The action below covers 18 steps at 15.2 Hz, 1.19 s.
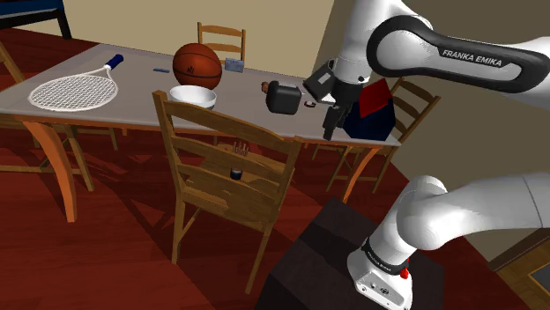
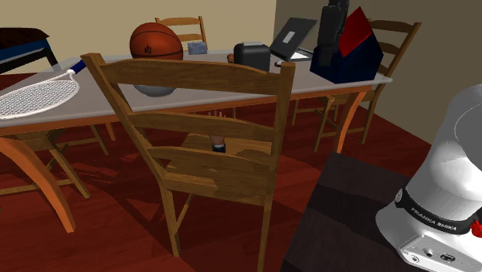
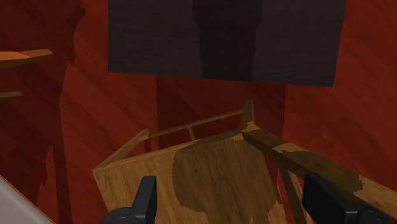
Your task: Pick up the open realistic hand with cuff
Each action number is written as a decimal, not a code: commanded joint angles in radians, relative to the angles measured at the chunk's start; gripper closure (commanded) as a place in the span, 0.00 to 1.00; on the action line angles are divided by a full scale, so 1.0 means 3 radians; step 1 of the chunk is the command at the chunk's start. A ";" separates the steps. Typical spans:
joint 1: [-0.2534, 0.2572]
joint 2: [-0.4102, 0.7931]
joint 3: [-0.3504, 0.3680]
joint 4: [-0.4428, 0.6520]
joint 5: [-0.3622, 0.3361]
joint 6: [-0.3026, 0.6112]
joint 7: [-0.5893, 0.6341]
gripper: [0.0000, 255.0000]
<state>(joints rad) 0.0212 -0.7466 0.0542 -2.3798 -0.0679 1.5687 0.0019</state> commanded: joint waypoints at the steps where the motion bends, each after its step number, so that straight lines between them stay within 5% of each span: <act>1: 0.0000 0.0000 0.0000 0.0000 0.0000 0.0000 0.0000 0.00; 18: -0.0043 0.2262 -0.0169 0.1010 0.0248 0.1023 -0.0144 0.00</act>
<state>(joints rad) 0.0080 -0.1105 0.0046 -2.1049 -0.0003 1.8652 -0.0388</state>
